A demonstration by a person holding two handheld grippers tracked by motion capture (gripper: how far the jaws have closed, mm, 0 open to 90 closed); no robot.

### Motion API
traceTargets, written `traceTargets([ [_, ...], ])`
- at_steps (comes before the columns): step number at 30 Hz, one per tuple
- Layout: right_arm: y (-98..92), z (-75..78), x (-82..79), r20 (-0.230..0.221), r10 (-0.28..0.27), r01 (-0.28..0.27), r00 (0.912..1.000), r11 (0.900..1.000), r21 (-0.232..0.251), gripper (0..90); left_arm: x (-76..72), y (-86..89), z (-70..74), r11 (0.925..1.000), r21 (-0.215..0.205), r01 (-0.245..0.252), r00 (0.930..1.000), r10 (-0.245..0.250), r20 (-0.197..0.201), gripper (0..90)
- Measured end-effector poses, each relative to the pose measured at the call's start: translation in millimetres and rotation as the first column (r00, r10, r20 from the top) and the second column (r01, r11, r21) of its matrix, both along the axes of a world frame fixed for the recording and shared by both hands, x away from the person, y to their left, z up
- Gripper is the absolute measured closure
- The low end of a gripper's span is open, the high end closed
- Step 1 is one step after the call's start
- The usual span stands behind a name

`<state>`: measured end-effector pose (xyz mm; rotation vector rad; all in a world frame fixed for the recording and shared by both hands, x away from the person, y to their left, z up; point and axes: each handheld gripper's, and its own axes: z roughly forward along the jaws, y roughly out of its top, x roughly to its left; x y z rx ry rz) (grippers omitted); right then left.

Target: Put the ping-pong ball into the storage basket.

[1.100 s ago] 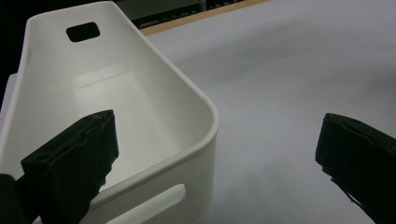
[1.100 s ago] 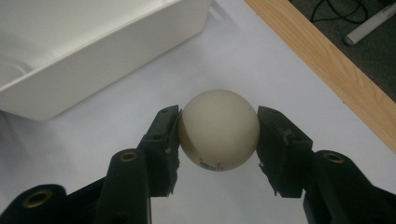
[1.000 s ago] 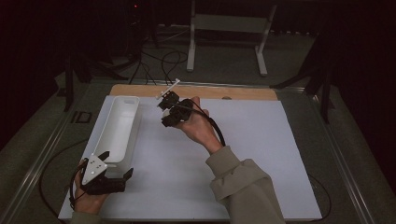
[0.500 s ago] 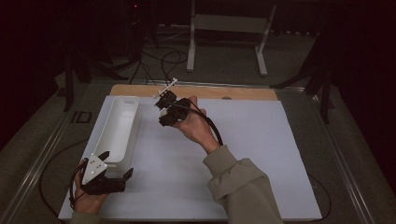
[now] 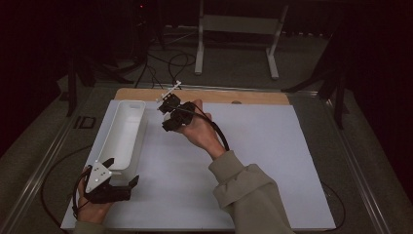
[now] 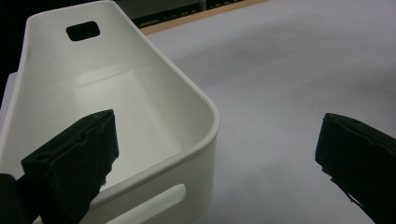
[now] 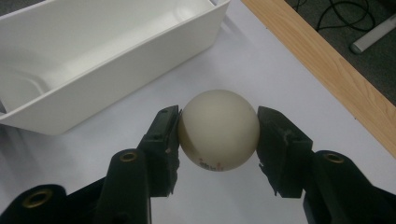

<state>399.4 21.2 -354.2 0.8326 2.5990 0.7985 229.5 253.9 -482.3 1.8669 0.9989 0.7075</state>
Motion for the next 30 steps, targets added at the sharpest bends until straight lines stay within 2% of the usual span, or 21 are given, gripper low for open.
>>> traceTargets([
  [30,18.4,5.5,-4.0,0.008,0.029,-0.029,0.9996,1.000,0.011,51.0,1.9,-0.4,-0.3,1.0000,-0.007,0.001,1.0000,-0.001,-0.003,0.1],
])
